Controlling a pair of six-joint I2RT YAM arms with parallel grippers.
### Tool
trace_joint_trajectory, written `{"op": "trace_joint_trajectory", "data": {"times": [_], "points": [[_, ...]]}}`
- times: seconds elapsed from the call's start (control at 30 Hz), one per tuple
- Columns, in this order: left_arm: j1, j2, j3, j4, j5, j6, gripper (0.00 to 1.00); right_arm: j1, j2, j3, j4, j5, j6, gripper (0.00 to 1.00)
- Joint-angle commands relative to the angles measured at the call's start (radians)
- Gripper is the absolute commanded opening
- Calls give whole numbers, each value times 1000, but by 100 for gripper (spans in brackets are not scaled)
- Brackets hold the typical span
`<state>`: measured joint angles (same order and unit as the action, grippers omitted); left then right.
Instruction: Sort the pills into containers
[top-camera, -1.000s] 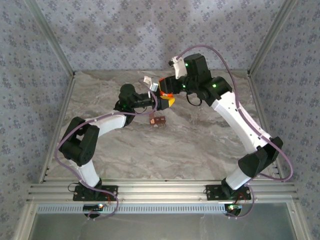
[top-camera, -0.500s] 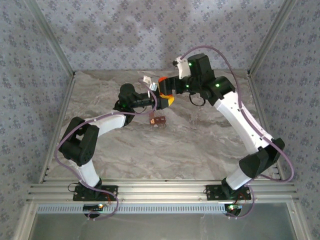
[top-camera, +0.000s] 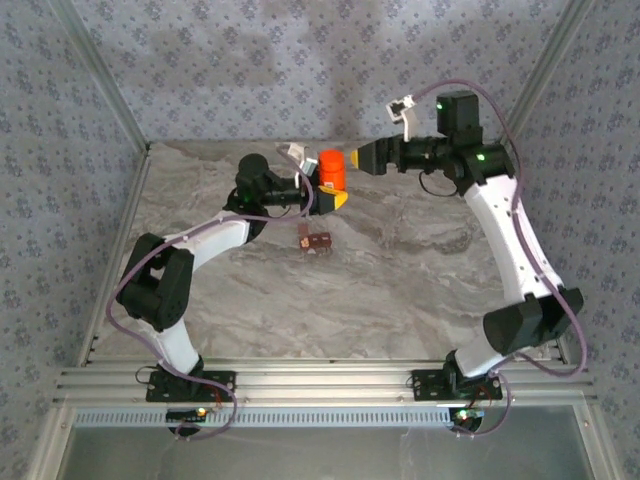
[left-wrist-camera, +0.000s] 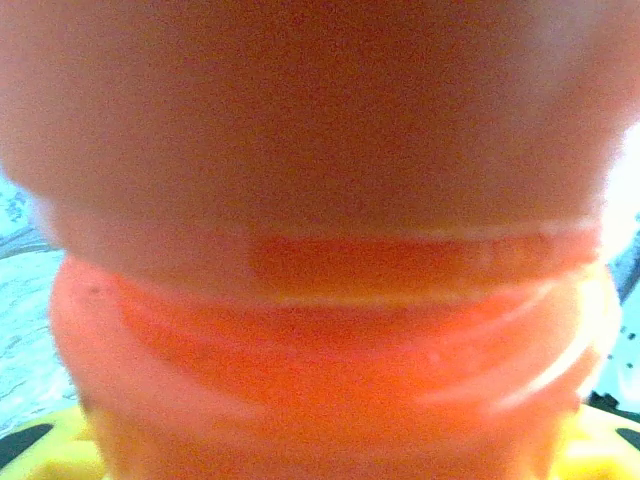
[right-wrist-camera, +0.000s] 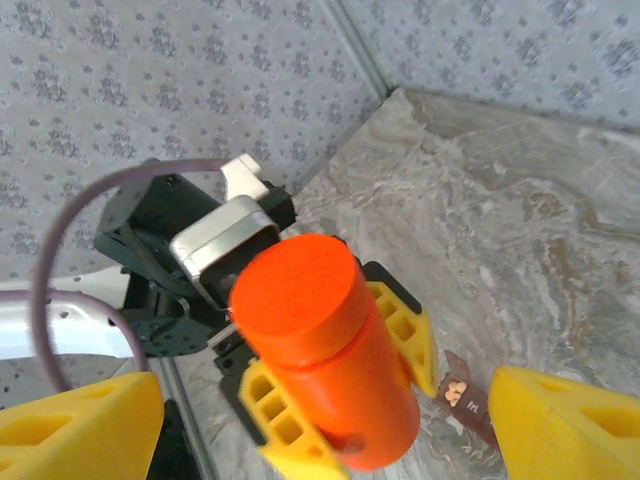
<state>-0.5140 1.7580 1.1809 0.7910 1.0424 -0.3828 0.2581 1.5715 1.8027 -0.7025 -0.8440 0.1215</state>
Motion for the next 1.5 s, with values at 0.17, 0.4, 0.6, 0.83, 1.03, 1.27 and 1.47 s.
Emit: {"op": "trace_joint_trajectory", "data": {"times": [0.17,0.4,0.6,0.83,1.03,1.27,1.47], "points": [[1,9,45,-77,91,40,0,64,80,101,-117,-70,-112,85],[-6,12,42,-88,92,48,0,99,113,131,-153,-52,-129,81],[-9,13,45,-91,99,50,0,112,146,176,-194,-21,-150,78],[-12,8,45,-111,102,64,0,113,166,199,-210,5,-155,75],[-12,5,46,-120,98,67,0,117,173,202,-232,3,-160,65],[-14,7,49,-122,98,70,0,126,180,205,-242,30,-164,65],[-15,6,52,-136,98,80,0,136,187,208,-253,60,-158,56]]}}
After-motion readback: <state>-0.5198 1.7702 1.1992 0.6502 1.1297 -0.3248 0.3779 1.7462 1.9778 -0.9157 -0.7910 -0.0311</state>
